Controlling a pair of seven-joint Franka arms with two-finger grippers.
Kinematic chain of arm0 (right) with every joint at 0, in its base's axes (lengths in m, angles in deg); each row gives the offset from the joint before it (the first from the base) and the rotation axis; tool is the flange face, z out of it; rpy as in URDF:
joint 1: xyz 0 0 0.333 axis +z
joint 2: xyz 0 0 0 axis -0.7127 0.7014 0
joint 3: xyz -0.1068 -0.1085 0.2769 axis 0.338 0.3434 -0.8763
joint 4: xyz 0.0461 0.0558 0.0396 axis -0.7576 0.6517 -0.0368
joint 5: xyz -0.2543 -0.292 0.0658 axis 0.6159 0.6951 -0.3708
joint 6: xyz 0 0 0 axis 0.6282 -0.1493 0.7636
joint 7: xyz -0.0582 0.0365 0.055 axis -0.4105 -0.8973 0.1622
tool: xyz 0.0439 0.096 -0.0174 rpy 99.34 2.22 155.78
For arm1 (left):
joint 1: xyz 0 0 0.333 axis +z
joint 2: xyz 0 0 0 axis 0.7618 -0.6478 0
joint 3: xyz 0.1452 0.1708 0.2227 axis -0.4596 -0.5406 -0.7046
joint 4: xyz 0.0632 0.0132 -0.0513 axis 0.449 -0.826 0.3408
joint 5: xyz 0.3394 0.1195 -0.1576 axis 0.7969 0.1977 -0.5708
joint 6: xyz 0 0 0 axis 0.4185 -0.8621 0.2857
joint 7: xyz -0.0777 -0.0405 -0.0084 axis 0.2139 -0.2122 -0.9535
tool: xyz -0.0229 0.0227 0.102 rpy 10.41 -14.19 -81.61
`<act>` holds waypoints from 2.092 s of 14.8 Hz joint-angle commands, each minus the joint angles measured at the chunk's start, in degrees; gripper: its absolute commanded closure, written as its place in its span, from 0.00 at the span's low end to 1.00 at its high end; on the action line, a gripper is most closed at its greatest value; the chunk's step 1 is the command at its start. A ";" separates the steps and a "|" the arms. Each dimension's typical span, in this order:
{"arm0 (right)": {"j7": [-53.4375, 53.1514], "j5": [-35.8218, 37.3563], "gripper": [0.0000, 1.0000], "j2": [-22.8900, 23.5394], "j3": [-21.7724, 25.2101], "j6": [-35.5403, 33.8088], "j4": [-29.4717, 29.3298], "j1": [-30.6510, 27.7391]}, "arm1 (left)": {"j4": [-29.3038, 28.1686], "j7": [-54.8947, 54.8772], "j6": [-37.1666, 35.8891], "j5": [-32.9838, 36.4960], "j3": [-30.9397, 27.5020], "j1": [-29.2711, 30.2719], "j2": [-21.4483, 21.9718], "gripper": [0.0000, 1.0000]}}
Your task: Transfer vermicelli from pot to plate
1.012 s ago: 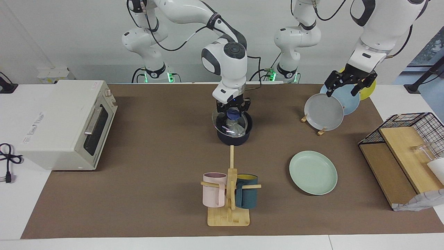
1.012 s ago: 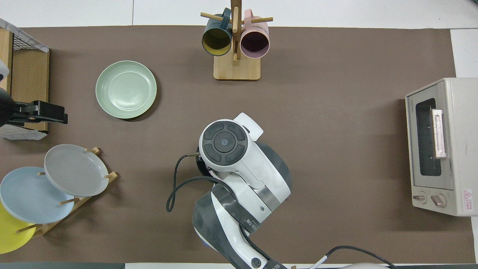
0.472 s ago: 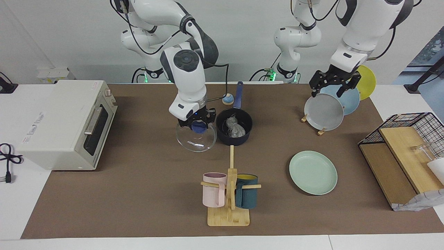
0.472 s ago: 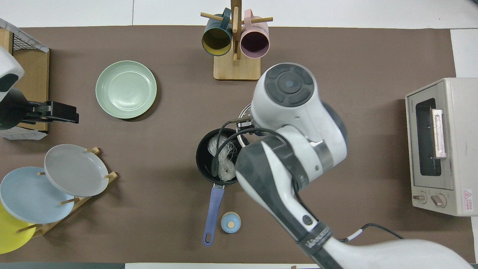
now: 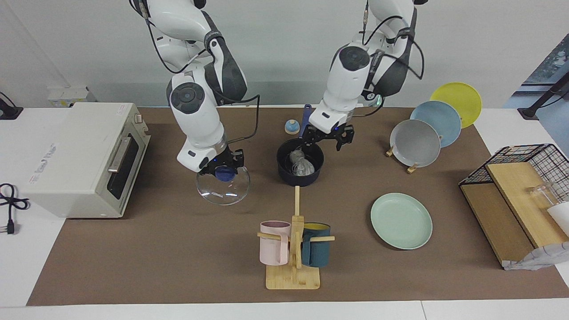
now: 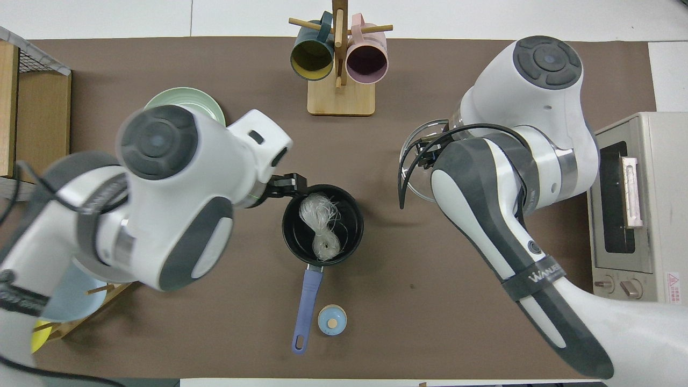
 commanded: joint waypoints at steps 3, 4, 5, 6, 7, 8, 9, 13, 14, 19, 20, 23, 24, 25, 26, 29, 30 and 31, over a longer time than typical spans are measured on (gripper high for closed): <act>5.88 -1.56 0.44 -5.54 -0.72 10.16 13.72 -3.33 | -4.48 0.80 5.56 -0.53 -1.11 -0.94 -1.21 0.00; 6.14 -1.56 0.44 -6.07 -0.72 11.32 15.31 -3.41 | -5.28 0.89 6.35 -0.53 -1.11 -1.21 -1.30 0.00; 6.84 -1.64 0.44 -6.51 -0.72 11.77 16.63 -3.68 | -5.89 1.24 6.80 -0.53 -1.11 -1.21 -1.30 0.00; 7.54 -1.64 0.44 -6.77 -0.72 11.95 17.42 -4.29 | -6.16 1.85 6.97 -0.53 -1.11 -1.82 -1.30 0.00; 8.94 -1.64 0.44 -7.21 -0.72 12.64 18.65 -5.16 | -6.25 2.20 6.98 -0.53 -1.11 -2.09 -1.30 0.00; 10.26 -1.64 0.44 -7.56 -0.72 13.61 20.06 -5.87 | -6.25 2.47 6.89 -0.80 -1.11 -2.35 -1.30 0.00; 10.88 -1.64 0.44 -8.26 -0.72 14.40 21.98 -6.48 | -6.25 2.91 6.89 -0.89 -1.11 -2.96 -1.30 0.00; 11.15 -1.73 0.43 -9.94 -0.72 17.04 26.83 -6.58 | -7.30 4.14 7.67 -0.89 -1.11 -4.90 -1.30 0.00; 11.15 -1.73 0.42 -10.20 -0.72 18.09 27.97 -6.58 | -8.26 4.14 9.16 -0.89 -1.11 -5.08 -1.47 0.00; 11.06 -1.73 0.00 -10.64 -0.72 19.24 28.86 -6.49 | -9.59 5.72 12.86 -0.89 -1.20 -7.45 -3.94 0.00; 11.24 -1.73 0.00 -10.47 -0.72 18.98 28.34 -6.49 | -9.59 5.72 12.95 -0.80 -1.28 -7.45 -4.11 0.00; 11.06 -1.56 0.00 -10.47 -0.55 14.96 23.78 -6.49 | -9.59 5.72 13.30 -0.71 -1.28 -7.62 -4.64 0.00; 10.80 -1.47 0.00 -10.82 -0.46 11.54 21.06 -6.49 | -9.59 5.81 13.30 -0.71 -1.37 -8.32 -4.73 0.08; 10.28 -0.69 0.00 -11.08 -0.29 7.59 18.60 -6.49 | -9.59 5.81 13.39 -0.71 -1.37 -8.50 -4.81 0.27; 9.75 -0.24 0.00 -11.69 -0.11 4.25 16.14 -6.75 | -9.59 5.90 13.39 -0.71 -1.37 -8.42 -4.82 0.60; 9.74 3.01 0.00 -12.14 -0.19 -5.76 6.92 -10.17 | -8.98 5.46 13.22 -0.27 -1.46 -7.89 -4.99 1.00; 9.57 2.93 0.00 -12.23 -0.11 -8.68 4.54 -10.53 | -8.71 5.28 12.78 -0.27 -1.55 -7.72 -4.73 1.00; 9.39 3.10 0.00 -13.10 0.15 -10.97 3.03 -10.62 | -8.28 5.11 12.17 -0.27 -1.72 -7.63 -4.12 1.00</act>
